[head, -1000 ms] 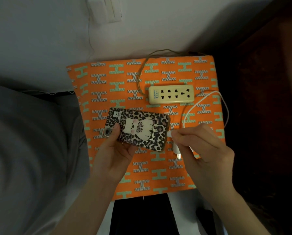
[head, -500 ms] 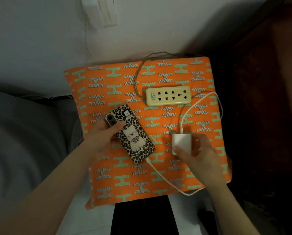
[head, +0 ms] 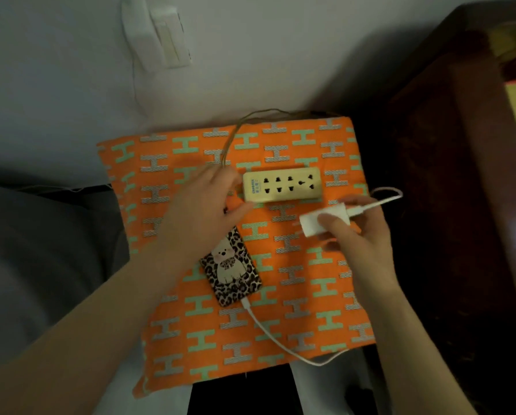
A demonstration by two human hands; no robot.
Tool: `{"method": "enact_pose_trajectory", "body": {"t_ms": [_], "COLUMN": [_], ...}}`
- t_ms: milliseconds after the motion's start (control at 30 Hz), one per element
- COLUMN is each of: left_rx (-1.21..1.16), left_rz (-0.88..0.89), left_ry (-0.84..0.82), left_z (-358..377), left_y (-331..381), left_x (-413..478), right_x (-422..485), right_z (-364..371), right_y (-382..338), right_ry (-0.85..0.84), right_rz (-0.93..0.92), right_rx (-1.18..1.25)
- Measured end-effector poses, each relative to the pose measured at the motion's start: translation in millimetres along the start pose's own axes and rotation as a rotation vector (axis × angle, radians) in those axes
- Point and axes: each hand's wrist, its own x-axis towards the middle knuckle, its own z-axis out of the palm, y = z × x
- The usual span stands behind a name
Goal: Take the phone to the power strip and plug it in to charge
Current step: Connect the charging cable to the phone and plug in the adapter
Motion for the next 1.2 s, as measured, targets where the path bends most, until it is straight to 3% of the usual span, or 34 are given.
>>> {"method": "enact_pose_trajectory", "body": {"t_ms": [100, 333, 633, 967, 1200], "left_rx": [-0.011, -0.094, -0.157, -0.29, -0.253], "left_rz": [0.09, 0.0, 0.009, 0.06, 0.006], "left_ry": [-0.049, -0.071, -0.02, 0.104, 0.036], "left_z": [18, 43, 49, 48, 44], "left_y": [21, 17, 7, 11, 13], "left_x": [21, 41, 43, 41, 37], "right_x": [21, 48, 44, 45, 39], "right_z": [13, 45, 62, 80, 84], "right_y": [-17, -26, -22, -18, -8], "right_ry": [0.103, 0.182, 0.241, 0.278, 0.289], "right_rz": [-0.127, -0.382, -0.517, -0.516, -0.553], "right_rx": [-0.072, -0.38, -0.757, -0.738, -0.74]}}
